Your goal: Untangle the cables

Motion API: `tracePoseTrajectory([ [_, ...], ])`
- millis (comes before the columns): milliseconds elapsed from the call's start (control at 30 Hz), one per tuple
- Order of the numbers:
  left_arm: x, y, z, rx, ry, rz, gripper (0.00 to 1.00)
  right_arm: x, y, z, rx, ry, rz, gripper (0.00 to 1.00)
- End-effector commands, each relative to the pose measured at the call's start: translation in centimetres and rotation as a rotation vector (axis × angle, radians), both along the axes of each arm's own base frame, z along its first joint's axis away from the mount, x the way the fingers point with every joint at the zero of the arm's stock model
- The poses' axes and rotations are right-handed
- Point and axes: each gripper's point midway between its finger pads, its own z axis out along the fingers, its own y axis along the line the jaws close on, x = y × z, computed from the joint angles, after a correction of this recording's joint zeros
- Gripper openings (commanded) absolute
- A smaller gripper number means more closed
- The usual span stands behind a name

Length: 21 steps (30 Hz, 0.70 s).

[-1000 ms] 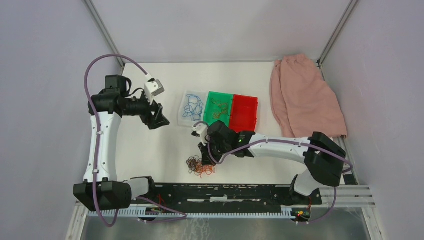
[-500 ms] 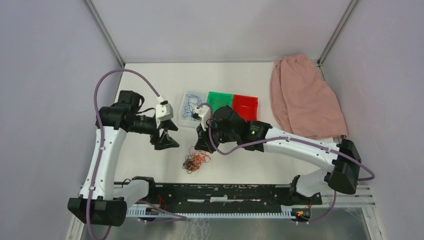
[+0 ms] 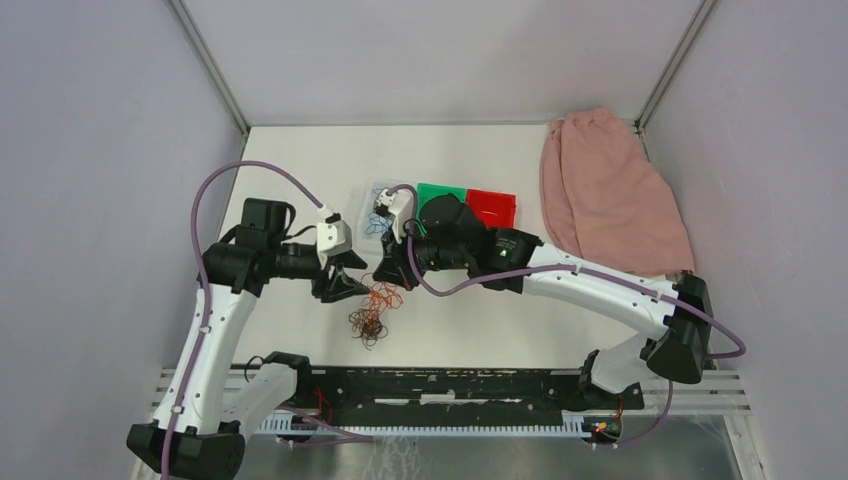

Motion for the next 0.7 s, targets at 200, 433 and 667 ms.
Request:
tracePoseTrajectory([
  [200,1.5,-0.7,0.8,-0.055,-0.012,0.043,0.29,0.2,1.3,3.6,0.114,-0.012,-0.008,0.0],
  [433,3.7,-0.2,4.3,-0.066,-0.16,0.144,0.03,0.9,0.2,4.2,0.149,-0.005,-0.089,0.18],
  [667,3.1,-0.6,7.6,-0.126,-0.162,0.155,0.03,2.1,-2.4,4.8,0.286,-0.102,-0.203,0.66],
])
